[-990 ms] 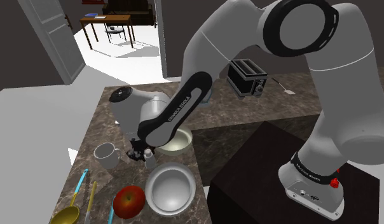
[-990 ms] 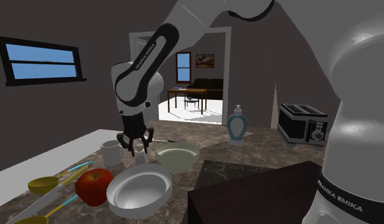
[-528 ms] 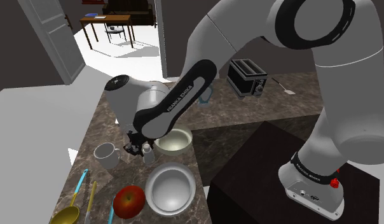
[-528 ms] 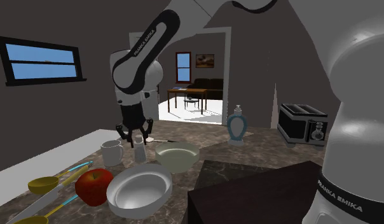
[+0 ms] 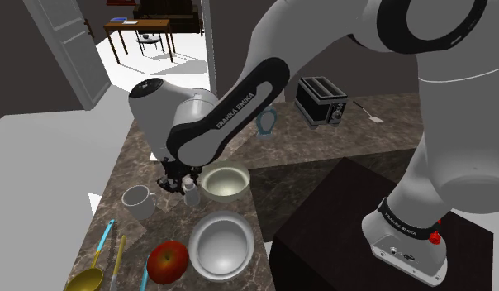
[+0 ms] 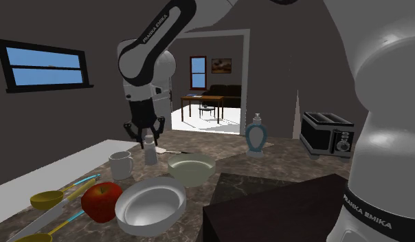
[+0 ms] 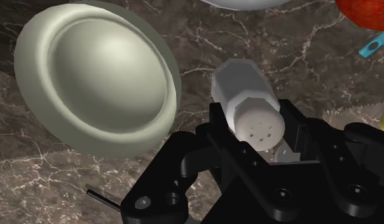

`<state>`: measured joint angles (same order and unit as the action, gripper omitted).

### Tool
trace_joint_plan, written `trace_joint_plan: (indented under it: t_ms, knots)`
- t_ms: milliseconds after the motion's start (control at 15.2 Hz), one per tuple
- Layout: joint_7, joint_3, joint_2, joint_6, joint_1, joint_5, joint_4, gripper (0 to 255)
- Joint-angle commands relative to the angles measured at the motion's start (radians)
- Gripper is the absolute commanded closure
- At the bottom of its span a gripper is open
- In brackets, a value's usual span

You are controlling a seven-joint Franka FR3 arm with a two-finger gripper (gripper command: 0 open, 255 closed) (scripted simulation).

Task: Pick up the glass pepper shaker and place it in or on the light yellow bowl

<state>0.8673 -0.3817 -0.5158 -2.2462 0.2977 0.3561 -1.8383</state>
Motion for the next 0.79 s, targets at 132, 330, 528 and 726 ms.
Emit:
trace_joint_plan:
  t_ms: [132, 330, 528, 726]
  knots:
    - [-0.014, -0.012, 0.033, 0.039, -0.007, -0.019, 0.008, 255]
    - [-0.024, -0.019, 0.057, 0.068, -0.012, -0.033, 0.016, 255]
    - [-0.051, -0.022, 0.090, 0.074, -0.034, -0.047, -0.006, 255]
    - [-0.117, -0.015, 0.151, 0.050, -0.094, -0.069, -0.079, 255]
